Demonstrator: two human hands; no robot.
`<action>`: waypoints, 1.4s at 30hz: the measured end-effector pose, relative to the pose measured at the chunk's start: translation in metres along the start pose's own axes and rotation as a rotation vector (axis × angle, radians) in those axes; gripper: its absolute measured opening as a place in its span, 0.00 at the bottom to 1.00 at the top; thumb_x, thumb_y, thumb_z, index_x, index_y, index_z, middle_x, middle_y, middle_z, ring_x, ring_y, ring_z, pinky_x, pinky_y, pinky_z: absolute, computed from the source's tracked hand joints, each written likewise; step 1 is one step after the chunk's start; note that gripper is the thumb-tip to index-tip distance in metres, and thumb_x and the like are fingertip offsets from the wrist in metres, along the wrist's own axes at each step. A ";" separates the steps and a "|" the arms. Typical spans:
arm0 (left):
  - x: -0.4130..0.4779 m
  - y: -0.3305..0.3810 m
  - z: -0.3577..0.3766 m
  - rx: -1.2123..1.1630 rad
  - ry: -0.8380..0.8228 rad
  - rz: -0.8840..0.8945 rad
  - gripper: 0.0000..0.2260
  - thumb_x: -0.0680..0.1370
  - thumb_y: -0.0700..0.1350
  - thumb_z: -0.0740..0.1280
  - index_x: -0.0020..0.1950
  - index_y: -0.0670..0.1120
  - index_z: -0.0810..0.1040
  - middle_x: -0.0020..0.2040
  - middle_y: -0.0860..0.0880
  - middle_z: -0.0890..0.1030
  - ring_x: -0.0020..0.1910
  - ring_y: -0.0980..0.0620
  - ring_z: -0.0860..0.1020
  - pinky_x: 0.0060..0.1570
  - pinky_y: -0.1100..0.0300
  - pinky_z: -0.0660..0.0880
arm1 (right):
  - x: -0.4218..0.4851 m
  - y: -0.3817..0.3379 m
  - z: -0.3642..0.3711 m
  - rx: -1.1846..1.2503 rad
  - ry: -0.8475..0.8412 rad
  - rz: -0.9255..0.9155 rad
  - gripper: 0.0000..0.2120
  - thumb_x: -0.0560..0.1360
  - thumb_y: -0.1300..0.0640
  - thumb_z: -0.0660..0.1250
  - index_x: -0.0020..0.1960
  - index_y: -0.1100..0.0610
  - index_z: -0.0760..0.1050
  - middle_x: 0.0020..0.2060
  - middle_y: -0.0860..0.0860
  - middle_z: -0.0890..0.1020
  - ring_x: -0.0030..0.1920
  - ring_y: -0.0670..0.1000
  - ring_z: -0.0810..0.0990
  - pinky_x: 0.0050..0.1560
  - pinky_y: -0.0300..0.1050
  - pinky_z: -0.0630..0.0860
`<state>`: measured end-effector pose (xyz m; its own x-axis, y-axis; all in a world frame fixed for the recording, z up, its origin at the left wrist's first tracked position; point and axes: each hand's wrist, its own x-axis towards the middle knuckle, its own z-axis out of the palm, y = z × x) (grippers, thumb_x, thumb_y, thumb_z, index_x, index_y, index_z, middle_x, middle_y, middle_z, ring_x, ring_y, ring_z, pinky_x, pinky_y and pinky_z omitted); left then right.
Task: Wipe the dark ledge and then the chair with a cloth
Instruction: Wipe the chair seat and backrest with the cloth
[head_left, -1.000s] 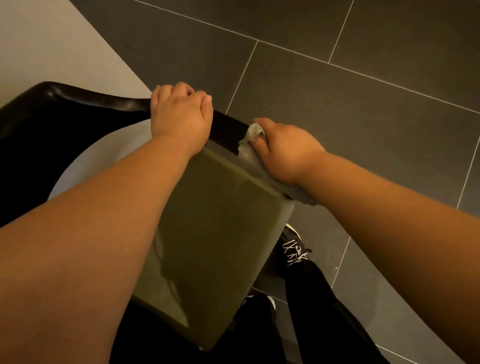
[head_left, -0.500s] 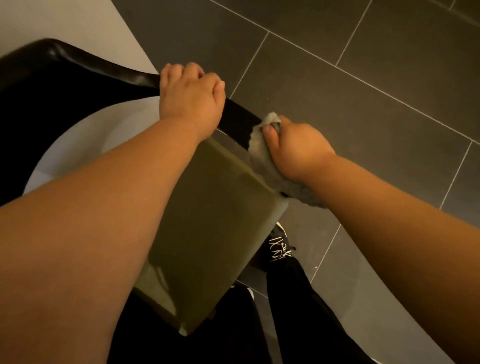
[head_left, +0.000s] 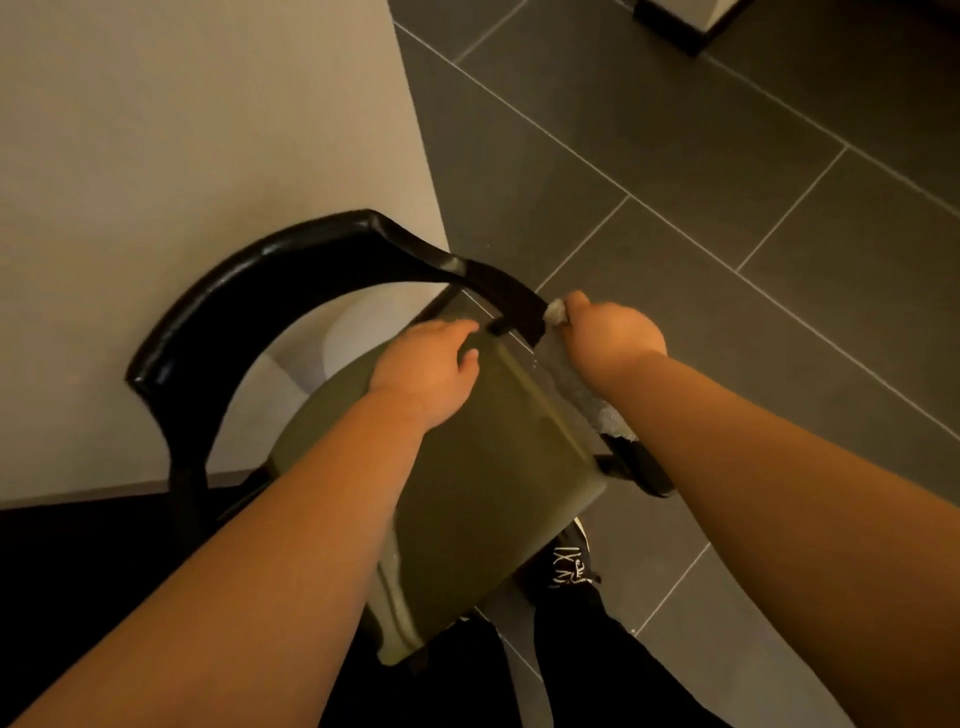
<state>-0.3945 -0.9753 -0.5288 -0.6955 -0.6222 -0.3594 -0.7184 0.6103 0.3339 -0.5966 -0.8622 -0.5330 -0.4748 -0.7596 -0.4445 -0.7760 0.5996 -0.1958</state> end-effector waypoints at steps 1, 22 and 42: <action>-0.012 -0.002 -0.014 -0.006 -0.005 -0.028 0.19 0.86 0.54 0.60 0.77 0.55 0.72 0.64 0.51 0.82 0.60 0.49 0.80 0.59 0.49 0.80 | -0.005 -0.005 -0.011 -0.018 0.006 -0.010 0.11 0.86 0.54 0.54 0.66 0.54 0.66 0.39 0.52 0.75 0.37 0.56 0.75 0.36 0.52 0.73; -0.419 -0.088 -0.209 -0.063 0.322 -0.703 0.12 0.84 0.55 0.63 0.65 0.57 0.80 0.44 0.60 0.82 0.43 0.60 0.80 0.47 0.57 0.79 | -0.118 -0.224 -0.187 -0.072 0.130 -0.713 0.12 0.82 0.44 0.60 0.52 0.52 0.74 0.43 0.53 0.82 0.41 0.54 0.79 0.41 0.51 0.78; -0.692 0.052 -0.074 -0.347 0.657 -1.082 0.15 0.84 0.58 0.62 0.69 0.58 0.77 0.48 0.60 0.80 0.47 0.60 0.79 0.45 0.62 0.74 | -0.402 -0.293 -0.108 -0.163 0.028 -1.243 0.15 0.80 0.36 0.61 0.47 0.47 0.74 0.40 0.49 0.81 0.39 0.50 0.78 0.41 0.50 0.79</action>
<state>0.0488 -0.5496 -0.1983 0.4256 -0.8956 -0.1292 -0.8100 -0.4407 0.3868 -0.2233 -0.7599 -0.2026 0.6070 -0.7945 -0.0180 -0.7459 -0.5617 -0.3580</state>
